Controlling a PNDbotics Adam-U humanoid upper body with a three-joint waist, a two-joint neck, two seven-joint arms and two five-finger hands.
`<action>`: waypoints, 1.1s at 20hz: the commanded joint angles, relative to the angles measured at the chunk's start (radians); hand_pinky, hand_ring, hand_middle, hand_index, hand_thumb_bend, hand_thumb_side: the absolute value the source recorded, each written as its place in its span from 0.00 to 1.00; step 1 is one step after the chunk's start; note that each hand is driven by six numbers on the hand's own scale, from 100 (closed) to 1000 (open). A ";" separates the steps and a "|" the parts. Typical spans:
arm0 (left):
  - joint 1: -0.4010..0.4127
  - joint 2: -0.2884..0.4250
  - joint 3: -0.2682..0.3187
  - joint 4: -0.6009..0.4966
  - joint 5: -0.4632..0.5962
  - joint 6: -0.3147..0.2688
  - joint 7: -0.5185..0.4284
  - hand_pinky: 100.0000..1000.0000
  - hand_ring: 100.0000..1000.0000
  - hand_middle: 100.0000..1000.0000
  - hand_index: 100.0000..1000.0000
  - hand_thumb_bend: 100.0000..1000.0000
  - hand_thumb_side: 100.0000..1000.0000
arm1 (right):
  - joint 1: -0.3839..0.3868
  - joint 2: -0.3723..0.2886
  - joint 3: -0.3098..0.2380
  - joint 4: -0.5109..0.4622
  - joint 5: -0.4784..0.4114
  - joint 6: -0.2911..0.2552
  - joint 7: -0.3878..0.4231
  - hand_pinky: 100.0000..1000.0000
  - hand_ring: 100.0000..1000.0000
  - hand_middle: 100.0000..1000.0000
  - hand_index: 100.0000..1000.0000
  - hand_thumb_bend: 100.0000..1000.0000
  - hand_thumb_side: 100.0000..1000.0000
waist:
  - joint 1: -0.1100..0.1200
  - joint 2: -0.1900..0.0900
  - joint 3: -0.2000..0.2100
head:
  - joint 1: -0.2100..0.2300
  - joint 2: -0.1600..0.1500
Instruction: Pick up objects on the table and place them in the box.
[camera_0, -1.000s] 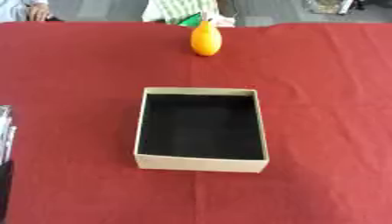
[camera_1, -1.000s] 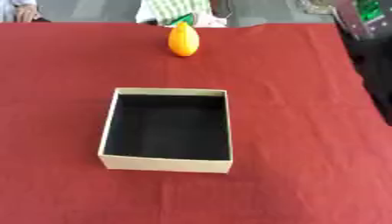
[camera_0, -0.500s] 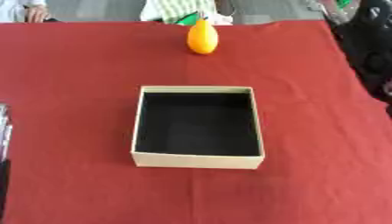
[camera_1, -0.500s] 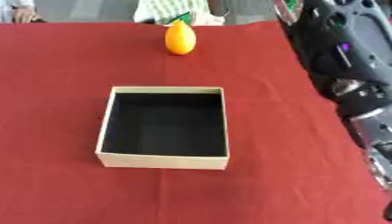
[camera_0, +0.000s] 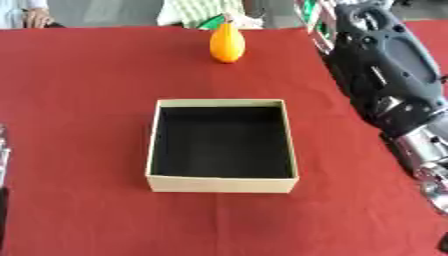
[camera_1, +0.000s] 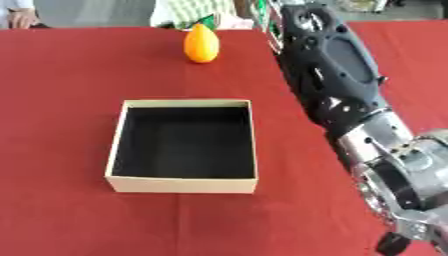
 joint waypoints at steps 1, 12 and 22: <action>-0.015 0.014 -0.001 -0.018 0.004 -0.001 -0.006 0.39 0.63 0.66 0.83 0.18 0.60 | -0.034 0.001 -0.033 0.008 0.012 -0.014 0.028 0.88 1.00 0.96 0.93 0.00 1.00 | 0.000 -0.024 0.002 | -0.001 -0.014; -0.016 0.019 -0.003 -0.018 0.000 0.004 -0.009 0.39 0.63 0.66 0.83 0.17 0.61 | -0.030 -0.001 -0.045 0.008 0.011 -0.027 0.175 0.89 1.00 0.95 0.95 0.00 1.00 | -0.006 -0.033 0.000 | 0.003 -0.013; -0.015 0.019 -0.005 -0.018 0.002 0.008 -0.011 0.39 0.63 0.66 0.82 0.17 0.61 | -0.031 -0.001 -0.025 -0.035 -0.061 -0.185 0.435 0.93 0.99 0.93 1.00 0.00 0.92 | -0.006 -0.034 -0.005 | 0.007 -0.006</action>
